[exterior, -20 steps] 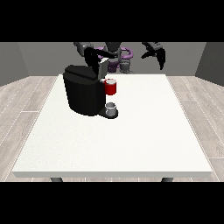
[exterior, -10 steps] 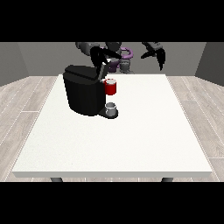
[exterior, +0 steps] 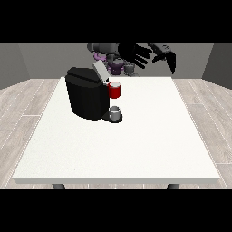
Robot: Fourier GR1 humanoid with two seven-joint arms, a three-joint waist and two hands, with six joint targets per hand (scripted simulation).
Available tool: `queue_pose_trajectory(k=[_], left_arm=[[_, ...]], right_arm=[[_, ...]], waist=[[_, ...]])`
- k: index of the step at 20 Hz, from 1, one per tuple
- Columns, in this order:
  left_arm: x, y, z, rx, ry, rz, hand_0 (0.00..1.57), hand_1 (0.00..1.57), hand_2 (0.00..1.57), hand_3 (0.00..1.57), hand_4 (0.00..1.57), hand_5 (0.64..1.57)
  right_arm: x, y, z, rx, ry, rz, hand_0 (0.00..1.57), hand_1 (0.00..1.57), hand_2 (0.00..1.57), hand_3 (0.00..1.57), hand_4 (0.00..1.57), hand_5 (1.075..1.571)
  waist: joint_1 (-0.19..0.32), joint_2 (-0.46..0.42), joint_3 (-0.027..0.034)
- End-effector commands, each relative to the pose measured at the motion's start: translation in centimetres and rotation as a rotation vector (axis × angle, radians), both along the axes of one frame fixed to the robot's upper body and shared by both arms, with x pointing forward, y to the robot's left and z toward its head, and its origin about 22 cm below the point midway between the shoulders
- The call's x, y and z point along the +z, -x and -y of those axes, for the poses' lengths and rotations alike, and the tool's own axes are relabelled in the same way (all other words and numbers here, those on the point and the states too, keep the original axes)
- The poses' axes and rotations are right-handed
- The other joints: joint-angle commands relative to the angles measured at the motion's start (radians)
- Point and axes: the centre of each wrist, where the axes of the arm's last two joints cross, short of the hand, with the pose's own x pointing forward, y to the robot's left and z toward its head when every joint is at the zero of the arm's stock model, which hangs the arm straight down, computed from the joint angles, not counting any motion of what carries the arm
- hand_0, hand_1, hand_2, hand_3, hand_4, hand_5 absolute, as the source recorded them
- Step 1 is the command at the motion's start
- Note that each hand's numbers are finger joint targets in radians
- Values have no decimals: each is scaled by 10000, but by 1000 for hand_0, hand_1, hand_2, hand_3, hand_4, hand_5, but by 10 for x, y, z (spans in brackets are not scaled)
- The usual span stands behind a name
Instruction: Insert the coffee pod into the coffee machine and close the lid
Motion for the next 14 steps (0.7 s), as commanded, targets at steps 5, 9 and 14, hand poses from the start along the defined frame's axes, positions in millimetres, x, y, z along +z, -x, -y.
queue_pose_trajectory(k=[5,9,14], left_arm=[[19,-6,2,-185,-87,297,0,0,0,0,399,1571],[28,-7,0,-710,43,644,0,0,0,0,426,1571],[26,-12,-18,-501,411,695,0,0,0,0,254,1571]], right_arm=[[62,-12,-7,27,562,962,0,0,0,0,0,1571],[44,-14,-35,38,789,1162,0,0,0,0,0,1571],[69,-16,-36,533,684,1285,0,0,0,0,0,1571]], waist=[[505,458,-24],[877,725,-25],[758,1105,-27]])
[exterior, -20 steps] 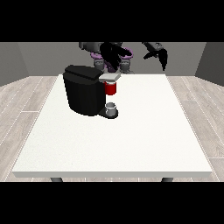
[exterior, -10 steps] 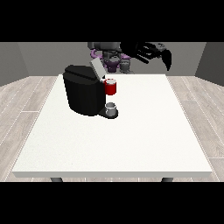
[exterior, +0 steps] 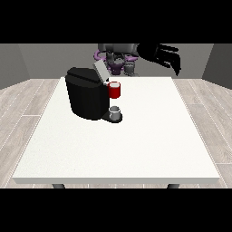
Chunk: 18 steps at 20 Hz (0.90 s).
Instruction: Insert the coffee pod into the coffee machine and close the lid
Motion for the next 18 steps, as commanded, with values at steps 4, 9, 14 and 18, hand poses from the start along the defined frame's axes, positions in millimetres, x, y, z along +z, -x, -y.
queue_pose_trajectory(k=[4,9,14,18], left_arm=[[0,-1,-11,-392,208,240,0,0,0,0,278,1571],[17,-2,-9,-441,25,335,0,0,0,0,297,1571],[11,2,3,-445,3,8,0,0,0,0,322,1571],[-24,13,-12,287,101,-762,0,0,0,0,246,1571]], right_arm=[[22,-5,-3,313,-552,-52,0,0,0,0,0,1571],[2,-12,-2,287,-554,-20,0,0,0,0,101,1571],[-1,-12,-11,729,-692,381,0,0,0,0,0,1571],[-55,5,-61,2249,-1021,-8,0,0,0,0,172,1571]], waist=[[195,474,-2],[243,397,2],[-14,148,4],[-853,-732,2]])
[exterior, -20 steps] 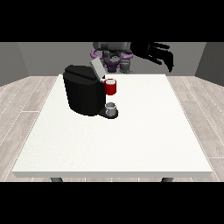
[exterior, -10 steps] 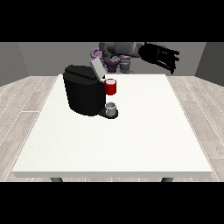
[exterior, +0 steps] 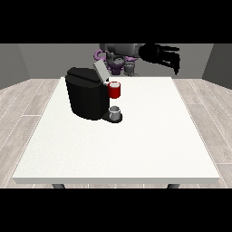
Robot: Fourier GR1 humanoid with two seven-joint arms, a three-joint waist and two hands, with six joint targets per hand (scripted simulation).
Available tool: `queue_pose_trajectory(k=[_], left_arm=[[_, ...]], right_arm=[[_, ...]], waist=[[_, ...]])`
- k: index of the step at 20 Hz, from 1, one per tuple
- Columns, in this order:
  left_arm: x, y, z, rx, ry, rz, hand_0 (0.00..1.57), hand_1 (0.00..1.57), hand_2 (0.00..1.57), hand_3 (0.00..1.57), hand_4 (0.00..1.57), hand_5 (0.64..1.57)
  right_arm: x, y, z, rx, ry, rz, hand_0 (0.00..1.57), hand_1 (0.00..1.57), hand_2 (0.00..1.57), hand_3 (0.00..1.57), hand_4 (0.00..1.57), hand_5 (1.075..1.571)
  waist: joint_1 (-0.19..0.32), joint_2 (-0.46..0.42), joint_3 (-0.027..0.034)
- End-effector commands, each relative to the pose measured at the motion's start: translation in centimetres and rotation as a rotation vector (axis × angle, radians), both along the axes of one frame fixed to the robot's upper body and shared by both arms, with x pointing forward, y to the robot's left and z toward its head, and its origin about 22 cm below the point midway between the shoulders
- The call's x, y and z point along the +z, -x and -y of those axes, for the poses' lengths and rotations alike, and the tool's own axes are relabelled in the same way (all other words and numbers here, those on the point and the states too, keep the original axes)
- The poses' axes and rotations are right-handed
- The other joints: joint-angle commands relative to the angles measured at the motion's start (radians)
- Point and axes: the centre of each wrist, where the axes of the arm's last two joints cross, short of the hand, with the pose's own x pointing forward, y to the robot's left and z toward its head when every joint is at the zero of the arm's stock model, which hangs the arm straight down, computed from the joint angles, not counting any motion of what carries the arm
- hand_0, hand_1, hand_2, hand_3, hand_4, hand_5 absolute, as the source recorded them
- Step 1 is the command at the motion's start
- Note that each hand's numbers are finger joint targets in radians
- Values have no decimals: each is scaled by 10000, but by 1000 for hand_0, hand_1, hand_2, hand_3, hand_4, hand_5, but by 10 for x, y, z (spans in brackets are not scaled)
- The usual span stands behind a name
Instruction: Insert the coffee pod into the coffee machine and close the lid
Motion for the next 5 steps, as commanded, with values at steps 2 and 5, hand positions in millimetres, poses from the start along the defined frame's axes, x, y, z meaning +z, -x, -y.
queue_pose_trajectory(k=[2,5], left_arm=[[-25,13,-14,697,74,-1046,0,0,0,0,266,1571],[-33,14,-24,814,101,-1103,0,0,0,0,266,1571]], right_arm=[[-56,12,-20,1411,-242,-466,0,0,0,0,181,1571],[-97,22,-15,1548,-648,-502,0,0,0,0,259,1571]], waist=[[-905,-1110,1],[-984,-1265,1]])
